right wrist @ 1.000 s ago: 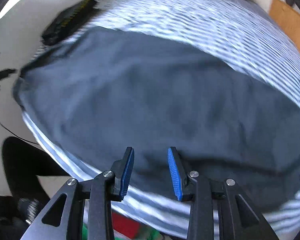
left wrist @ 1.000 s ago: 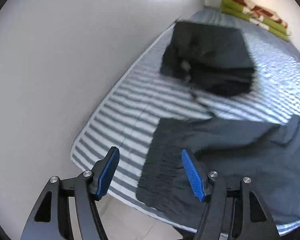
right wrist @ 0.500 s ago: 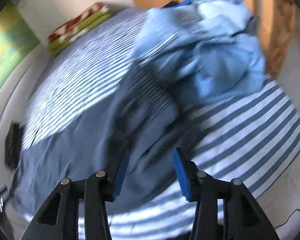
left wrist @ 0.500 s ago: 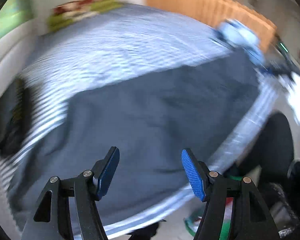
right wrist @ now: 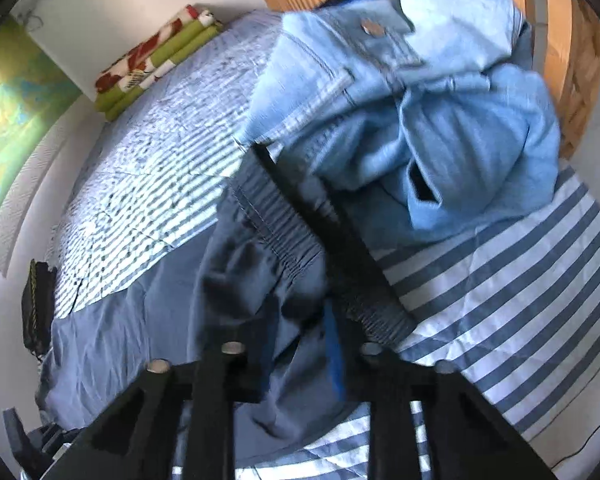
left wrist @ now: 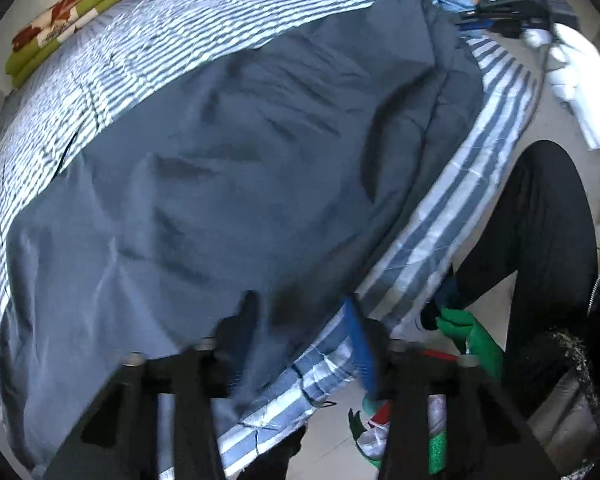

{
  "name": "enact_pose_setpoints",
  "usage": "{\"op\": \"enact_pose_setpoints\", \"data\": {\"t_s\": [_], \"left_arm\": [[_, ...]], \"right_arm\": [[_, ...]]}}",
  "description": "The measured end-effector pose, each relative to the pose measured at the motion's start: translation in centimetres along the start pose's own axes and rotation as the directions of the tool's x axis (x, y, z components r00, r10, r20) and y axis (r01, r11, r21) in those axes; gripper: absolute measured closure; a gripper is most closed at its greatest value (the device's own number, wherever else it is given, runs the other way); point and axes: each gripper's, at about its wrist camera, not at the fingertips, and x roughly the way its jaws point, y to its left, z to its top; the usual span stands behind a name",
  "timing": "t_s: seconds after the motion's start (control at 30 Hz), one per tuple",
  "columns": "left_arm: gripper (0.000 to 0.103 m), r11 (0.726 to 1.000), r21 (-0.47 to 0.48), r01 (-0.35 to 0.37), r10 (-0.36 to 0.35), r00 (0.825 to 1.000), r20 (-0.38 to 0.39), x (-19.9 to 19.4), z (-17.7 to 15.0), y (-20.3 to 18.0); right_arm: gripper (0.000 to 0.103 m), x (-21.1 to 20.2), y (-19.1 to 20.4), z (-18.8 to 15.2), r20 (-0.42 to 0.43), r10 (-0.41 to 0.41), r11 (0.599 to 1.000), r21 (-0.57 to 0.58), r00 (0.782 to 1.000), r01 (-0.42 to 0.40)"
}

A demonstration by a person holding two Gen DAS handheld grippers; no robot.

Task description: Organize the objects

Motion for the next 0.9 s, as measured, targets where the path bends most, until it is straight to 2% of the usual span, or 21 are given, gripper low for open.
{"op": "enact_pose_setpoints", "data": {"t_s": [0.03, 0.1, 0.17, 0.37, 0.47, 0.53, 0.57, 0.6, 0.67, 0.7, 0.73, 0.77, 0.8, 0.83, 0.87, 0.9], "left_arm": [[0.086, 1.0, -0.006, -0.003, 0.003, 1.0, -0.001, 0.1, 0.1, 0.2], [0.097, 1.0, 0.005, -0.023, 0.023, 1.0, 0.007, -0.2, -0.1, 0.0], [0.098, 0.999, 0.03, -0.043, 0.042, 0.999, 0.023, -0.6, -0.1, -0.4], [0.099, 0.998, 0.061, -0.004, 0.001, 0.999, 0.051, -3.2, -1.2, -0.9], [0.098, 0.997, 0.074, -0.013, 0.011, 1.0, 0.025, -2.5, -1.3, -1.0], [0.093, 0.997, 0.08, 0.004, -0.004, 1.0, 0.0, -1.9, -1.6, -1.0], [0.093, 0.997, 0.075, 0.012, -0.012, 1.0, 0.002, -2.0, -1.7, -0.8], [0.091, 0.998, 0.061, 0.029, -0.029, 1.0, 0.007, -2.4, -1.9, -0.5], [0.079, 0.998, 0.005, 0.055, -0.055, 0.998, 0.036, -3.7, -2.2, 1.2], [0.067, 0.998, -0.031, 0.062, -0.06, 0.996, 0.06, -4.5, -2.3, 2.4], [0.061, 0.996, -0.058, 0.062, -0.058, 0.995, 0.081, -5.0, -2.3, 3.4], [0.06, 0.995, -0.085, 0.059, -0.05, 0.993, 0.104, -5.5, -2.3, 4.6], [0.06, 0.991, -0.124, 0.043, -0.027, 0.992, 0.123, -5.9, -2.3, 6.1], [0.06, 0.989, -0.145, 0.028, -0.01, 0.992, 0.125, -6.1, -2.4, 7.0], [0.06, 0.987, -0.16, 0.006, 0.013, 0.993, 0.121, -5.9, -2.4, 7.9], [0.06, 0.985, -0.17, -0.022, 0.042, 0.993, 0.113, -5.5, -2.4, 8.8]], "right_arm": [[0.091, -0.5, 0.0, 0.1, 0.005, 0.004, 1.0, -0.002, 1.0, -0.004], [0.093, -1.5, -0.2, 0.3, 0.018, 0.018, 1.0, -0.007, 1.0, -0.018], [0.093, -2.7, -0.3, 0.7, 0.034, 0.027, 1.0, -0.011, 0.999, -0.027], [0.094, -4.9, -0.4, 0.4, 0.012, 0.066, 0.998, -0.002, 0.998, -0.066], [0.094, -3.5, -1.1, -0.7, -0.015, 0.006, 1.0, -0.008, 1.0, -0.006], [0.094, -0.9, -1.5, -1.6, -0.058, -0.101, 0.994, -0.053, 0.993, 0.098], [0.093, 0.6, -1.4, -2.1, -0.078, -0.206, 0.974, -0.109, 0.975, 0.197], [0.093, 1.2, -1.2, -2.4, -0.083, -0.248, 0.962, -0.141, 0.965, 0.235], [0.087, 0.9, -0.9, -2.5, -0.071, -0.284, 0.951, -0.152, 0.956, 0.271], [0.079, 0.5, -0.7, -2.4, -0.058, -0.305, 0.945, -0.146, 0.951, 0.294], [0.077, -0.3, -0.3, -2.2, -0.029, -0.337, 0.933, -0.14, 0.941, 0.33], [0.077, -1.3, 0.4, -1.9, 0.027, -0.365, 0.92, -0.143, 0.931, 0.365], [0.077, -2.4, 1.7, -1.7, 0.087, -0.365, 0.913, -0.162, 0.927, 0.375], [0.077, -3.1, 3.2, -1.6, 0.124, -0.339, 0.914, -0.189, 0.933, 0.358], [0.077, -3.4, 4.0, -1.6, 0.133, -0.316, 0.918, -0.207, 0.939, 0.338], [0.077, -3.3, 5.9, -1.7, 0.133, -0.264, 0.924, -0.25, 0.955, 0.29]]}}
